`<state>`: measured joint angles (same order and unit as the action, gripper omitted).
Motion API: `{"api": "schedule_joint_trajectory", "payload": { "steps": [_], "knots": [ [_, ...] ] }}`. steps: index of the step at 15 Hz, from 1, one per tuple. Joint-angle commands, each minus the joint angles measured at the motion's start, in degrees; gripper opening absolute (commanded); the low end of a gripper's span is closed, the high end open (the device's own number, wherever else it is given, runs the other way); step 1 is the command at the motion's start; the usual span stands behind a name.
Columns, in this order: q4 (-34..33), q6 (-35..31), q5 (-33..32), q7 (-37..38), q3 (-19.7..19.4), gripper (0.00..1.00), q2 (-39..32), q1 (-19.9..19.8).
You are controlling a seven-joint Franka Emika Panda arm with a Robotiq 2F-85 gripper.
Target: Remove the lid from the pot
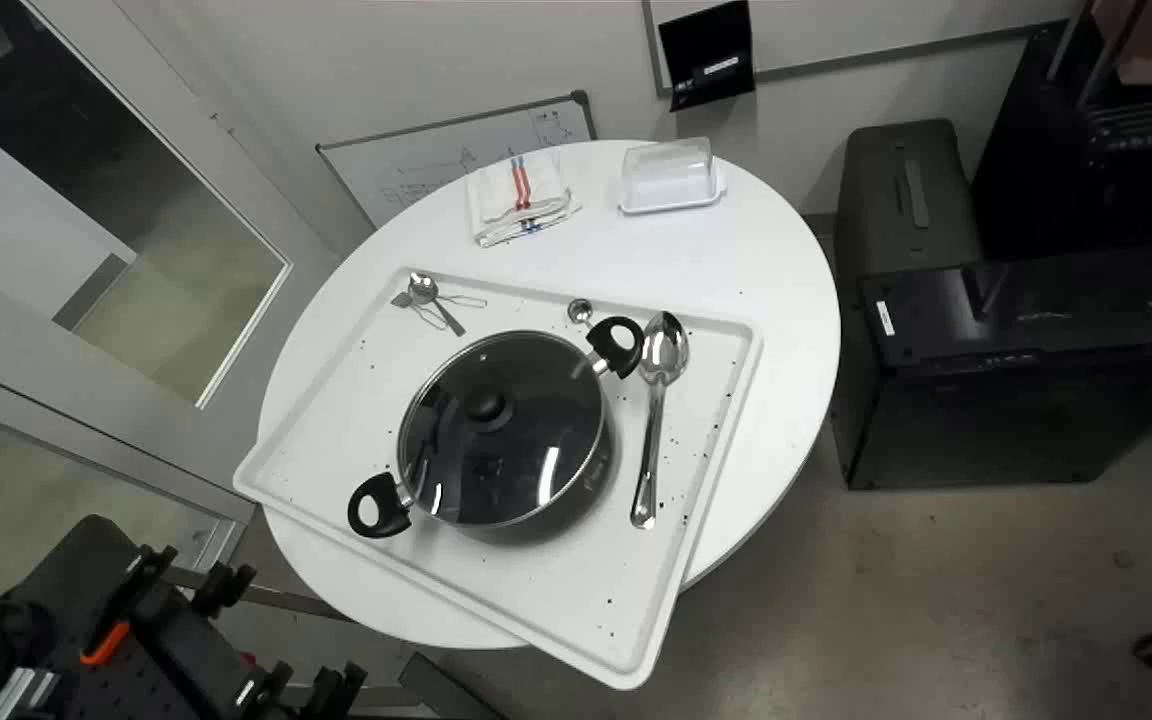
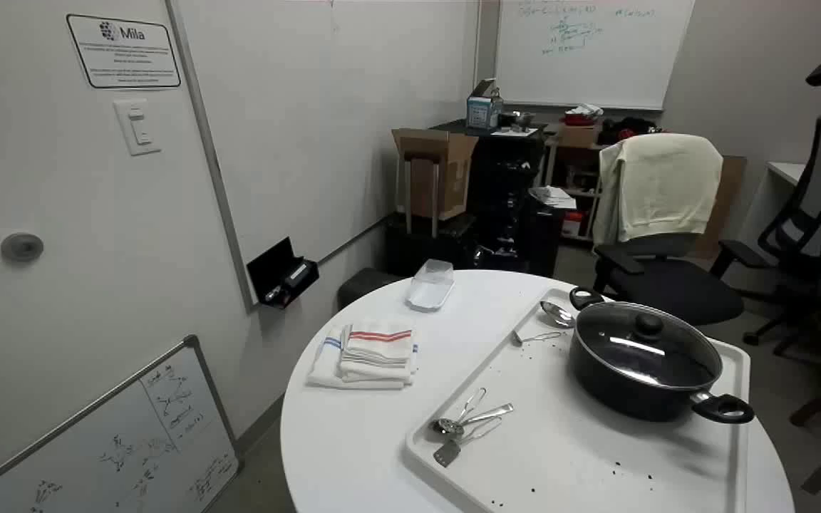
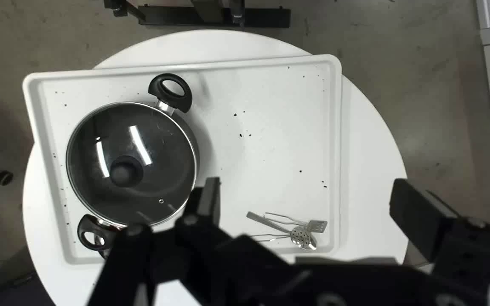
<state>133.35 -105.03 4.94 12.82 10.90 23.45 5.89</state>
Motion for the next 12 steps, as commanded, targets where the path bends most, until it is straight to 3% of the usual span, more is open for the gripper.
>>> {"api": "schedule_joint_trajectory", "payload": {
  "steps": [1,12],
  "knots": [
    [-0.1,0.1,-0.1,0.1,-0.3,1.00,0.0,0.3],
    [0.9,-2.5,0.1,-1.0,-0.8,1.00,-1.4,0.2]
  ]
}}
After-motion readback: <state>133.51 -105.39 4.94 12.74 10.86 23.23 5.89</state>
